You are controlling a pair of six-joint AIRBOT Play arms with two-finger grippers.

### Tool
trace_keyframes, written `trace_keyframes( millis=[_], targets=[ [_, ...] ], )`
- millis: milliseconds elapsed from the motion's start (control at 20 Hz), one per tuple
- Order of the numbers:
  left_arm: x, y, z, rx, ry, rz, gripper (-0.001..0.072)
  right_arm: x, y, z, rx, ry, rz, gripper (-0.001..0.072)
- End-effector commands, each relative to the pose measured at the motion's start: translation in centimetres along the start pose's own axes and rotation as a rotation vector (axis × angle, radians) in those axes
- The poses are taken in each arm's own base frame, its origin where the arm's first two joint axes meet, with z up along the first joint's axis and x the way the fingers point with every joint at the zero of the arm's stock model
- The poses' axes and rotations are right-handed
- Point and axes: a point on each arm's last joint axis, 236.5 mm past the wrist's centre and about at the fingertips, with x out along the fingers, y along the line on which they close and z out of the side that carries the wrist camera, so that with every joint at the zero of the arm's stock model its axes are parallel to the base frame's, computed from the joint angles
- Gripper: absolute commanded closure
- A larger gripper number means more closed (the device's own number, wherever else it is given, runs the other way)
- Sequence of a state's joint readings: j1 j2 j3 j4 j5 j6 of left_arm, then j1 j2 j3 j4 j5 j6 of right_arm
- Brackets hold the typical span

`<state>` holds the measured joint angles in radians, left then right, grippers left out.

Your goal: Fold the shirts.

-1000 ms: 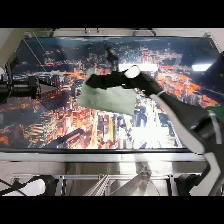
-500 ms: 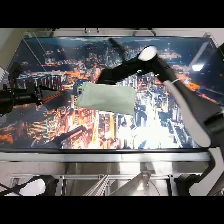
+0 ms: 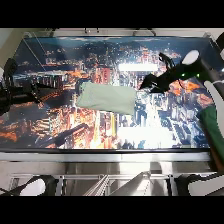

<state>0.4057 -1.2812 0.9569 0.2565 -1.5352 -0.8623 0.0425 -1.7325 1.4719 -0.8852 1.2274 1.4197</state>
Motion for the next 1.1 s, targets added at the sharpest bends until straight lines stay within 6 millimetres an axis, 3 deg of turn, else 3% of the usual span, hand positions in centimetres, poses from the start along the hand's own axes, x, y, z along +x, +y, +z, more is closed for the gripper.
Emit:
trace_keyframes(
  millis=[0, 150, 250, 300, 400, 450, 500, 550, 600, 700, 800, 900, 1050],
  targets=[
    [0.0, 0.0, 0.0, 0.005, 0.000, 0.006, 0.0694, 3.9, -0.6, 0.0, 0.101, -0.080, 0.139, 0.0014],
    [0.0, 0.0, -0.1, 0.005, 0.002, 0.005, 0.0694, 7.6, 1.6, -0.4, 0.118, -0.052, 0.283, 0.0015],
    [0.0, 0.0, -0.1, 0.005, 0.003, 0.004, 0.0694, 10.3, 1.7, -1.3, 0.133, -0.024, 0.280, 0.0017],
    [0.0, 0.0, -0.1, 0.005, 0.004, 0.003, 0.0694, 11.0, 2.4, -1.7, 0.121, -0.013, 0.297, 0.0164],
    [0.0, -0.1, -0.2, 0.005, 0.007, 0.001, 0.0694, 11.3, 4.0, -1.8, 0.108, -0.014, 0.333, 0.0170],
    [-0.1, -0.2, -0.3, 0.006, 0.009, -0.001, 0.0694, 11.2, 4.8, -1.8, 0.102, -0.011, 0.360, 0.0280],
    [0.0, -0.2, -0.3, 0.005, 0.010, -0.002, 0.0694, 10.7, 5.8, -1.8, 0.097, -0.004, 0.395, 0.0456],
    [0.0, -0.2, -0.3, 0.005, 0.010, -0.002, 0.0694, 9.9, 6.9, -1.8, 0.087, 0.002, 0.430, 0.0588],
    [0.0, -0.2, -0.3, 0.005, 0.010, -0.002, 0.0694, 8.7, 8.2, -1.5, 0.056, -0.005, 0.458, 0.0695],
    [0.0, -0.2, -0.3, 0.005, 0.010, -0.002, 0.0694, 5.1, 10.8, 0.0, -0.015, -0.081, 0.477, 0.0692],
    [0.0, -0.2, -0.3, 0.005, 0.009, -0.002, 0.0694, -0.7, 12.5, 2.7, -0.069, -0.204, 0.469, 0.0693],
    [0.0, -0.2, -0.3, 0.005, 0.010, -0.002, 0.0694, -7.7, 11.6, 5.6, -0.045, -0.341, 0.413, 0.0693],
    [0.0, -0.2, -0.3, 0.013, 0.009, -0.001, 0.0694, -19.1, 7.9, 8.7, 0.093, -0.561, 0.384, 0.0694]
  ],
)
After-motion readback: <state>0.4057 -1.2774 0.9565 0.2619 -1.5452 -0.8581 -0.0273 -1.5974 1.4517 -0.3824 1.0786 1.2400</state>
